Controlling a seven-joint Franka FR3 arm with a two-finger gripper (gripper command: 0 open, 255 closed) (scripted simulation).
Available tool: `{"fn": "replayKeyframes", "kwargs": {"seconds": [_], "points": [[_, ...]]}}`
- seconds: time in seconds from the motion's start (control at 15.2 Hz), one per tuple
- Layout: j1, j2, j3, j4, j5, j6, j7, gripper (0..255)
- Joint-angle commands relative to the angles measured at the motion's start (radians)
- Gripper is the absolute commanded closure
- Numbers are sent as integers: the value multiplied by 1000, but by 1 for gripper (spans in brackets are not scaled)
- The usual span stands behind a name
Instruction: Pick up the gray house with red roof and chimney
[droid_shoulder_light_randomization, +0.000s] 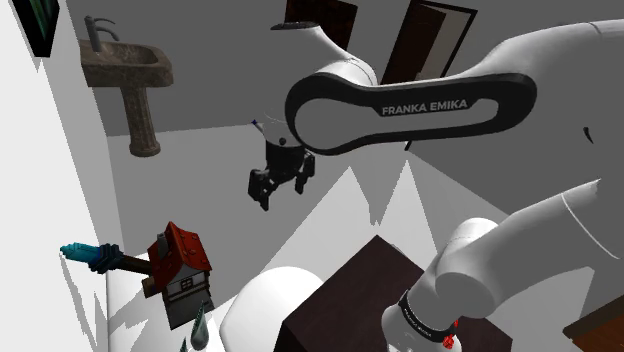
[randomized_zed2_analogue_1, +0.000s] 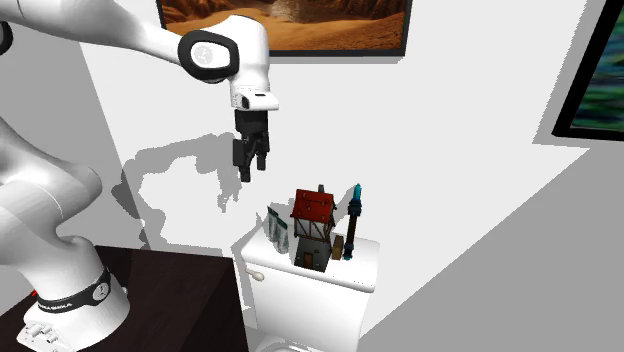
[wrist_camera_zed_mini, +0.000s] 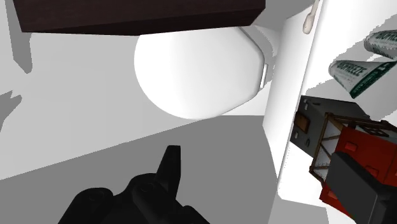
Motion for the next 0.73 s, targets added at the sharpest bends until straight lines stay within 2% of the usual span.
{"fn": "replayKeyframes", "kwargs": {"seconds": [0.0,0.33,0.66], "points": [[-3,65,40,28,-22,34,52,0],[-6,263,141,133,-124,98,212,0],[30,492,198,275,-284,118,390,0]]}}
